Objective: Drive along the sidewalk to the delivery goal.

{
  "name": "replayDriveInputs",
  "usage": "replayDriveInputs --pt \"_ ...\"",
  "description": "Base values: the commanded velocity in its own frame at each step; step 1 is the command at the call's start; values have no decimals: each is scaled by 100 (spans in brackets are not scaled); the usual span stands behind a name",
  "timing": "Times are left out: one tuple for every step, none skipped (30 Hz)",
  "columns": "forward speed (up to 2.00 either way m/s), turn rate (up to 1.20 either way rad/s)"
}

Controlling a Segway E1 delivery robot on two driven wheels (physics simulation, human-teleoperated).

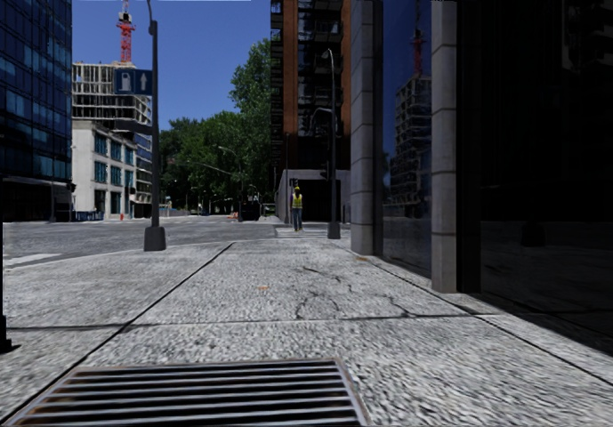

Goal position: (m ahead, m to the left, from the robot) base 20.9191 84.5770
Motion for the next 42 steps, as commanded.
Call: replayDriveInputs --pt "200 0" --pt "200 0" --pt "200 0" --pt "200 0" --pt "200 0" --pt "200 0" --pt "200 0" --pt "200 0" --pt "200 0" --pt "200 0" --pt "200 0" --pt "200 0" --pt "200 0" --pt "200 0" --pt "200 0" --pt "200 0" --pt "200 0" --pt "200 0" --pt "200 0" --pt "200 0" --pt "200 0" --pt "200 0" --pt "200 0" --pt "200 0" --pt "200 0" --pt "200 0" --pt "200 0" --pt "200 0" --pt "200 0" --pt "200 0" --pt "200 0" --pt "200 0" --pt "200 0" --pt "200 0" --pt "200 0" --pt "200 0" --pt "200 0" --pt "200 0" --pt "200 0" --pt "200 0" --pt "200 0" --pt "200 0"
